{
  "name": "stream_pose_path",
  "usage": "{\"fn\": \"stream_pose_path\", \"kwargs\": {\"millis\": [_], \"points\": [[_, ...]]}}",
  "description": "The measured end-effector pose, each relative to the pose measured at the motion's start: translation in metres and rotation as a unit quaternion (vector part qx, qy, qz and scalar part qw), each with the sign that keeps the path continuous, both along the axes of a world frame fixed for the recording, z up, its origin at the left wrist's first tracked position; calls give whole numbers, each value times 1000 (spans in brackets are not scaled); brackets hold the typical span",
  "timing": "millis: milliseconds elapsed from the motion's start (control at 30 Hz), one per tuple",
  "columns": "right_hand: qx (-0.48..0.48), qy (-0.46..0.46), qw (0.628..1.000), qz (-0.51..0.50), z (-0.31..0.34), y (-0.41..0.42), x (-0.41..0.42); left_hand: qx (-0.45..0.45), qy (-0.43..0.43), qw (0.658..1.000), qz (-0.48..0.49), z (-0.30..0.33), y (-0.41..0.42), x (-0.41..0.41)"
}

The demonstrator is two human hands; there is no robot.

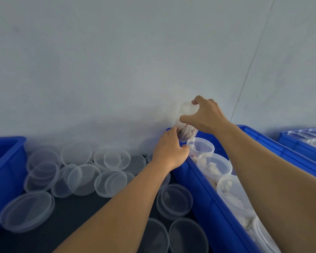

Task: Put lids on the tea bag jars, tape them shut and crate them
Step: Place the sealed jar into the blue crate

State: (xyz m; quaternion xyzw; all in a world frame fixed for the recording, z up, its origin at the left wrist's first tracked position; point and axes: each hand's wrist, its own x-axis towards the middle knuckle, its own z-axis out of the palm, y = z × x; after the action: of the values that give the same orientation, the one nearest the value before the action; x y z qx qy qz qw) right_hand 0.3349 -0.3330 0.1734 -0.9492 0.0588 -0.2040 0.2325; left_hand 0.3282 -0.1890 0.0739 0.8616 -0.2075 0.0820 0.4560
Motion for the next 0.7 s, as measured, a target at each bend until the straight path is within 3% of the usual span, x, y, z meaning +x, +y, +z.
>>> {"fn": "stream_pose_path", "kwargs": {"millis": [200, 300, 467, 633, 700], "points": [[10, 20, 1000, -2, -1, -6, -8, -12, 26, 1000, 8, 0, 2, -2], [-5, 82, 996, 19, -28, -4, -11, -35, 48, 998, 9, -1, 2, -5], [-10, 88, 996, -1, -62, -4, -8, -55, 37, 998, -7, -5, 3, -8], [-13, 155, 988, -15, -66, -6, -1, 29, 24, 999, -23, -7, 2, -6], [29, 182, 983, -2, -62, -1, 0, 53, 9, 998, -25, -7, 2, -6]]}}
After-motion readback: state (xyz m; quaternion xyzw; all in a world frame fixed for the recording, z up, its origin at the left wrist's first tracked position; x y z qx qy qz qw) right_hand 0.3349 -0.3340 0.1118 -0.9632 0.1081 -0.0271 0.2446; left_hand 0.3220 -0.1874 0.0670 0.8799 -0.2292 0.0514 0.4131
